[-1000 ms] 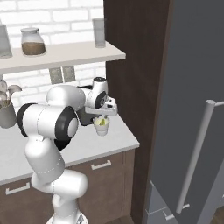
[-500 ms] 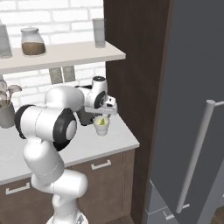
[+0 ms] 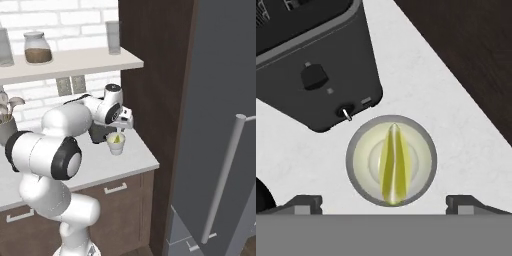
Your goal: Grab a lemon wedge from the fridge and one ice cube from the ice bowl, and put them in the glass of lemonade.
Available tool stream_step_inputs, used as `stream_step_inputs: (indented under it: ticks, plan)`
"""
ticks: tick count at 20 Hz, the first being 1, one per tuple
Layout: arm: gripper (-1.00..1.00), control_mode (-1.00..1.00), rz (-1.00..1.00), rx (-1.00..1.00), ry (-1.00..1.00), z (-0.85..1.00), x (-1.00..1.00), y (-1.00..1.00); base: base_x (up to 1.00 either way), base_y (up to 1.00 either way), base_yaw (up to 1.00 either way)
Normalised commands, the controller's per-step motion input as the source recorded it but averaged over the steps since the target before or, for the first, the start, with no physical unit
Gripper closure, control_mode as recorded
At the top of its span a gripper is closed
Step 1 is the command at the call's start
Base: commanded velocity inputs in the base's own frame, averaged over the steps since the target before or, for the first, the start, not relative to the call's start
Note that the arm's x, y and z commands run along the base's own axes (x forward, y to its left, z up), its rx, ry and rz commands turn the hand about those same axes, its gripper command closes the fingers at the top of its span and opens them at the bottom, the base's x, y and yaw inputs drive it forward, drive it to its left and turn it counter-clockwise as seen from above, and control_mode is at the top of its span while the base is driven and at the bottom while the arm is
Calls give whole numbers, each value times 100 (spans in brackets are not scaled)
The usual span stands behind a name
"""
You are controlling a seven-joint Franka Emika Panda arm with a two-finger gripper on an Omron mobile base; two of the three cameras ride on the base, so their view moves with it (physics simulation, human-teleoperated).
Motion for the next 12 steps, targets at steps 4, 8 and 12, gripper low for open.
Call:
stream_step_inputs:
  ticks: [4, 8, 12]
  plan:
    - [-100, -100, 1, 3, -7, 29, -44, 8, 0, 0, 0]
    - [-100, -100, 7, 0, -5, 16, -54, 32, 0, 0, 0]
    - [-100, -100, 12, 0, 0, 2, -50, 61, 0, 0, 0]
